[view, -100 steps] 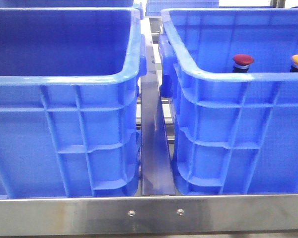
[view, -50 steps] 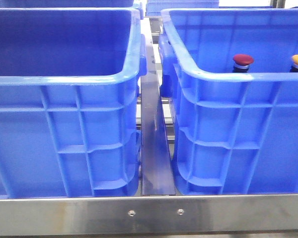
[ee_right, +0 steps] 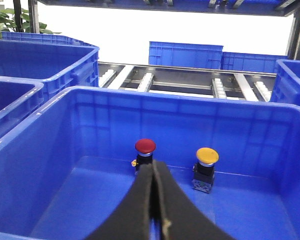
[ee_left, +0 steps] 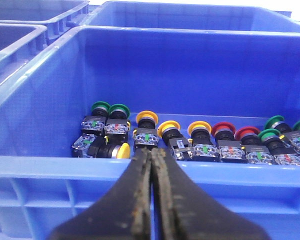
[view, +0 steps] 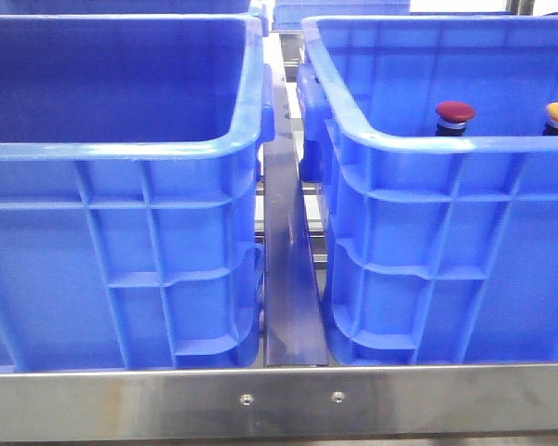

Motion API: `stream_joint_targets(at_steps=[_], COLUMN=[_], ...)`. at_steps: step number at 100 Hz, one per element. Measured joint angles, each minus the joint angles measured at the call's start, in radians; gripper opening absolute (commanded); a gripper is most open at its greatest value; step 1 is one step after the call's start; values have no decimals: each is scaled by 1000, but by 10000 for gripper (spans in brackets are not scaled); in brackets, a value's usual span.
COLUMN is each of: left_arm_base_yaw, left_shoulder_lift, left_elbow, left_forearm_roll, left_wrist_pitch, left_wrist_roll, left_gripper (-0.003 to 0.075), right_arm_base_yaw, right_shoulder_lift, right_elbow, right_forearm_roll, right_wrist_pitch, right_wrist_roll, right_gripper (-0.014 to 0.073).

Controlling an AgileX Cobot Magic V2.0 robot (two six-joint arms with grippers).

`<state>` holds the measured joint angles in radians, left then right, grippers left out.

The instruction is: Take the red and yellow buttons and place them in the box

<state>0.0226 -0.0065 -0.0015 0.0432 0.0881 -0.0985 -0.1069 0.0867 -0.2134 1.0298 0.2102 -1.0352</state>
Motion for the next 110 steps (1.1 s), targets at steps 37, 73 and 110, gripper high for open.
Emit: stream_joint_targets(at_steps=[37, 73, 110], left_arm_base_yaw=[0, -2, -2], left_shoulder_lift=[0, 0, 0], left_elbow=[0, 0, 0], left_forearm_roll=[0, 0, 0], left_wrist_pitch=[1, 1, 2], left_wrist_roll=[0, 0, 0], left_gripper=[-20, -20, -20], right_arm_base_yaw=[0, 37, 88], right_shoulder_lift=[0, 0, -16], right_elbow=[0, 36, 161], right_forearm_roll=[2, -56, -899], right_wrist_pitch=[0, -54, -256], right_wrist_roll=[0, 34, 948], right_gripper=[-103, -103, -103])
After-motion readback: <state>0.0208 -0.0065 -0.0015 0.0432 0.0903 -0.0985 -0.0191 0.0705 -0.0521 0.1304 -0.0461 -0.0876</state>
